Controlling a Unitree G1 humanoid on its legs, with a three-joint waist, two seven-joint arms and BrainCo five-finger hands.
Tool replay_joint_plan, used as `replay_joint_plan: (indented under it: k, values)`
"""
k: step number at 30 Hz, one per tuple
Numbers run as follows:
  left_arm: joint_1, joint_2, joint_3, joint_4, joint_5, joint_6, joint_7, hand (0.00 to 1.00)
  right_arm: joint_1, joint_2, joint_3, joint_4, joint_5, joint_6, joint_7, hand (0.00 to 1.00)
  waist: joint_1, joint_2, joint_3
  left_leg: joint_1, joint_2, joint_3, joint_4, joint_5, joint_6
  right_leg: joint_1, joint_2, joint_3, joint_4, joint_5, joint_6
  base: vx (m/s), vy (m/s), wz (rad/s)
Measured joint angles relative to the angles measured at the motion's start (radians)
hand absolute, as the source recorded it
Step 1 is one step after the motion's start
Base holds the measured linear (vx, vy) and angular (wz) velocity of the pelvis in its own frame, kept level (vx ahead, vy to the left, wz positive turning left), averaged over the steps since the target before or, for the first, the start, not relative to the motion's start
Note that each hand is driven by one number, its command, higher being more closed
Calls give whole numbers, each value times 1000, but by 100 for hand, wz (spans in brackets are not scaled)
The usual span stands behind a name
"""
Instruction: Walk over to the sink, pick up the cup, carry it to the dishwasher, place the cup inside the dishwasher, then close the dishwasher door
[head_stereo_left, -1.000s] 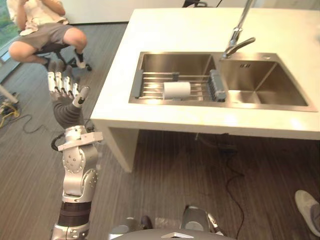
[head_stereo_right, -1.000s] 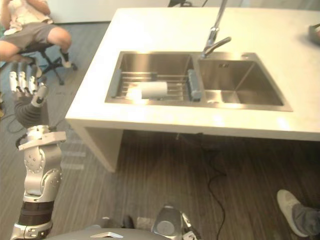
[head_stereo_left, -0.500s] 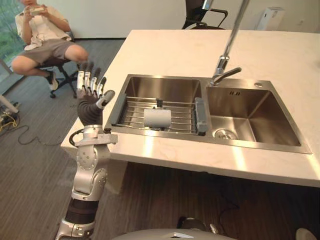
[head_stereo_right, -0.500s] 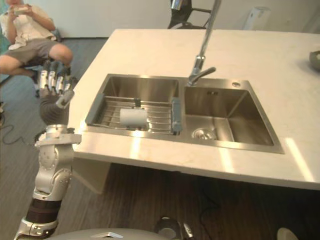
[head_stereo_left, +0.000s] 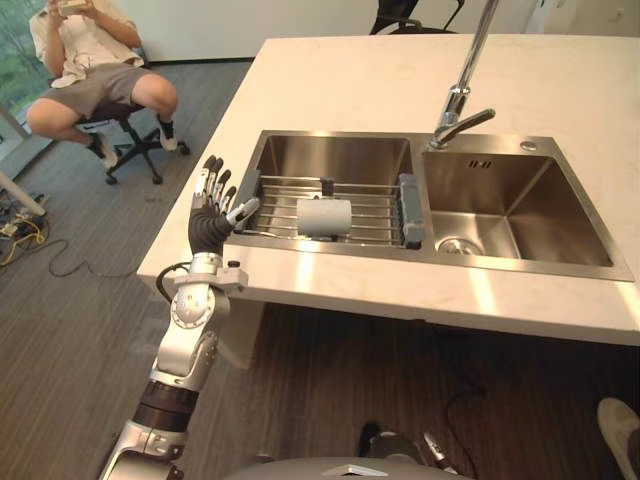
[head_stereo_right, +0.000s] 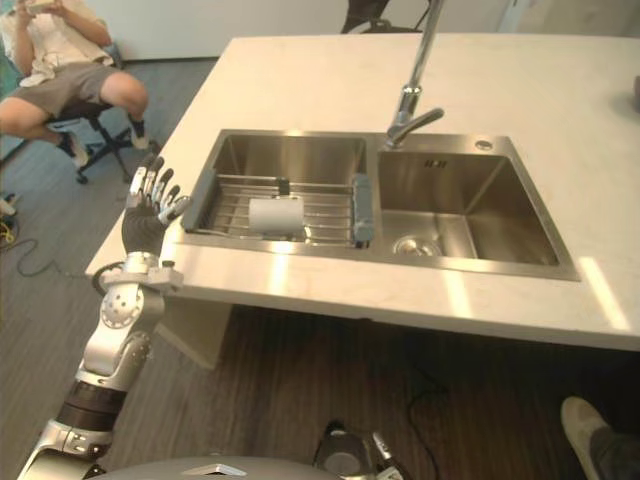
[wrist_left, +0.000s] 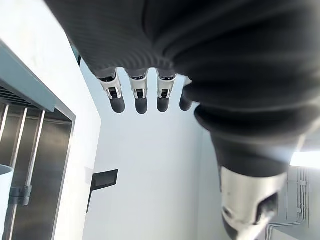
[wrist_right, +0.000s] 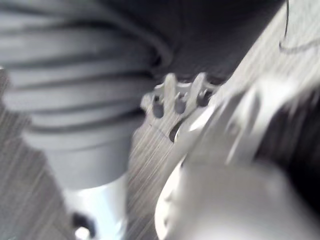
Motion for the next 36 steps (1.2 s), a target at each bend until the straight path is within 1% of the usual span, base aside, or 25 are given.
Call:
replay_joint_plan:
  k: [1,2,3,5,6,7,8,9,10,11,12,15,16,18,20,22,23,24,25,28,31,32,33,35,36]
  values:
    - [12,-13,-7,-17,1,1,-4,0,-1,-11,4,-5,2,-1,-14,0,-1,0,23,-86,22,-27,196,40,61,36,-5,8,-1,-18,-16,-142,-40,0]
    - [24,-19,-12,-32,1,1,-11,0,-1,-16,8,-8,1,0,-25,0,11,5,22,-103,26,-28,240,53,68,51,-1,22,-16,-19,-15,-71,-62,-36]
    - [33,-18,-14,-74,1,1,-33,0,-1,-21,14,-10,3,0,-37,0,23,9,20,-102,20,-19,200,27,47,69,-3,40,-32,-17,-17,24,-94,-44]
    - [26,-17,-45,-138,2,-2,-54,0,2,-23,14,-18,9,1,-38,0,14,20,10,-91,12,-4,37,43,40,81,0,38,-58,-7,-12,39,-80,-27]
    - [18,-18,-76,-162,8,1,-56,0,2,-23,14,-24,9,0,-40,0,14,23,8,-86,6,6,-47,74,34,80,2,38,-68,-2,-9,89,-6,-23]
    - [0,-21,-131,-170,25,16,-52,0,2,-23,16,-30,9,-1,-45,0,15,26,-4,-62,-12,9,-177,138,21,79,2,43,-88,11,4,110,17,-23]
    - [-1,-25,-140,-169,30,26,-52,0,2,-23,17,-31,9,-1,-45,0,14,29,-14,-49,-21,9,-228,172,15,77,2,47,-97,15,7,141,50,-22]
    - [-1,-36,-142,-165,34,37,-50,0,2,-23,17,-36,18,-1,-45,0,6,35,-25,-20,-34,9,-300,236,4,76,2,51,-106,18,13,147,79,-9]
    - [-4,-39,-143,-159,40,41,-44,0,1,-22,18,-37,36,0,-46,0,-3,37,-35,9,-45,8,-368,246,-5,75,-2,51,-114,21,16,206,139,-3]
    - [-15,-36,-143,-148,41,48,-36,0,-1,-22,18,-36,47,1,-55,0,-2,44,-52,36,-59,4,-440,258,-8,74,-6,52,-132,30,29,180,143,3]
    - [-19,-32,-141,-146,41,50,-29,0,-3,-22,18,-34,46,2,-67,0,-1,52,-59,43,-63,4,-457,260,-8,76,-6,53,-142,35,35,156,137,1]
    - [-49,-11,-133,-104,38,76,1,0,-39,-23,36,9,30,3,-115,0,4,38,-77,43,-77,-4,-489,270,0,99,-4,49,-224,77,51,128,108,2]
    - [-63,2,-132,-81,37,86,0,0,-50,-24,52,17,31,3,-133,0,3,34,-79,44,-84,-24,-491,278,3,131,0,40,-274,106,60,73,46,10]
    - [-80,25,-131,-67,37,104,0,0,-68,-32,72,45,41,7,-158,0,0,33,-78,49,-91,-54,-492,288,-7,179,4,20,-349,146,66,49,16,19]
    - [-87,39,-130,-58,28,118,0,0,-81,-39,85,56,53,16,-179,0,3,33,-78,55,-99,-62,-498,298,-8,207,7,17,-403,172,69,0,7,10]
    - [-87,48,-130,-34,20,151,2,0,-90,-52,108,78,88,22,-196,0,6,37,-79,54,-97,-80,-510,306,-6,224,21,14,-462,207,64,-53,-15,-5]
    - [-87,49,-130,-29,22,158,2,0,-91,-54,116,78,90,24,-198,0,7,38,-79,51,-96,-81,-512,307,-6,227,26,11,-476,217,63,-85,6,-4]
    - [-87,49,-131,-11,36,165,2,0,-95,-56,126,78,97,30,-212,0,2,40,-80,46,-94,-84,-514,307,-6,236,37,8,-510,240,59,-105,14,2]
    - [-87,49,-131,5,82,172,5,0,-100,-59,133,78,115,35,-228,0,-3,41,-80,43,-91,-92,-521,307,-6,246,48,6,-544,260,56,-115,5,4]
    - [-87,56,-132,22,179,185,8,0,-105,-67,153,78,130,38,-240,0,-5,48,-77,45,-79,-112,-542,305,-5,239,61,9,-549,259,55,-119,8,7]
    - [-85,89,-132,36,257,199,6,0,-120,-68,159,77,161,38,-254,0,-4,47,-73,43,-71,-113,-541,276,-5,228,70,23,-550,269,49,-133,22,-13]
    - [-85,110,-132,38,284,213,6,0,-121,-69,166,76,165,39,-255,0,-1,45,-72,43,-73,-109,-542,272,-6,222,70,26,-550,279,48,-102,1,-24]
    - [-85,133,-132,40,307,226,7,0,-120,-71,170,76,167,39,-253,0,-6,45,-69,41,-74,-109,-544,271,-7,216,68,27,-550,282,45,-97,12,-25]
    - [-85,147,-132,53,345,231,9,0,-116,-72,170,75,167,39,-237,0,-15,47,-66,41,-74,-110,-546,271,-8,213,67,26,-549,285,44,-42,12,-9]
    - [-85,150,-132,65,365,231,20,0,-107,-72,170,75,167,39,-224,0,-27,48,-66,41,-72,-113,-545,269,-10,213,67,26,-549,285,44,0,0,0]
